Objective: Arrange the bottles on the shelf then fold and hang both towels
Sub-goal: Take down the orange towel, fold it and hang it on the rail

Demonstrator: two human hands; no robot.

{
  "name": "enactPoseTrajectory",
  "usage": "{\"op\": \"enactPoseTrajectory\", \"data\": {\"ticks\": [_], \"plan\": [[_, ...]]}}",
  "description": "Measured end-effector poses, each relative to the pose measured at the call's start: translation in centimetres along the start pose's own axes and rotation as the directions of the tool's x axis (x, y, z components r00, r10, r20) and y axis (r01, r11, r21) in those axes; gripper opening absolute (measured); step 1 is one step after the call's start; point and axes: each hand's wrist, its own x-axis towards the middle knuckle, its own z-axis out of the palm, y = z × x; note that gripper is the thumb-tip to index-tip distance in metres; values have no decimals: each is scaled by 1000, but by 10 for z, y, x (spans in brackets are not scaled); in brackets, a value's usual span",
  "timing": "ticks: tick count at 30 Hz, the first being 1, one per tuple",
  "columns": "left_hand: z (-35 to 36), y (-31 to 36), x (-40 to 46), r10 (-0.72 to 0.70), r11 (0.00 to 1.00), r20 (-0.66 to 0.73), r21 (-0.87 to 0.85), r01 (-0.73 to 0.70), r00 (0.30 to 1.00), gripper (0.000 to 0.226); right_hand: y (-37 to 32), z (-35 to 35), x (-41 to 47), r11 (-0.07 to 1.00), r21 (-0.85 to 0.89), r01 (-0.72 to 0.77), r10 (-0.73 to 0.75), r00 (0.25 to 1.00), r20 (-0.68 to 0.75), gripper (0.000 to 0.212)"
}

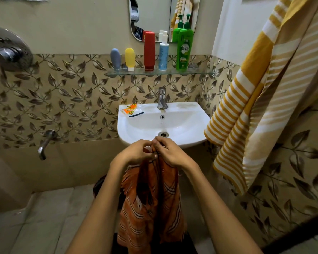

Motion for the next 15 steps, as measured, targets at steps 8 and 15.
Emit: {"op": "enactPoseTrajectory", "data": {"ticks": [8, 15], "plan": [[-10, 5, -3, 72, 997, -180, 3, -72, 981, 19, 5, -7, -4, 990, 133, -46, 47, 999, -3, 29], [-17, 9, -6, 119, 987, -404, -51, -152, 907, 27, 29, 3, -24, 961, 237, -140, 125, 989, 80, 18]]}}
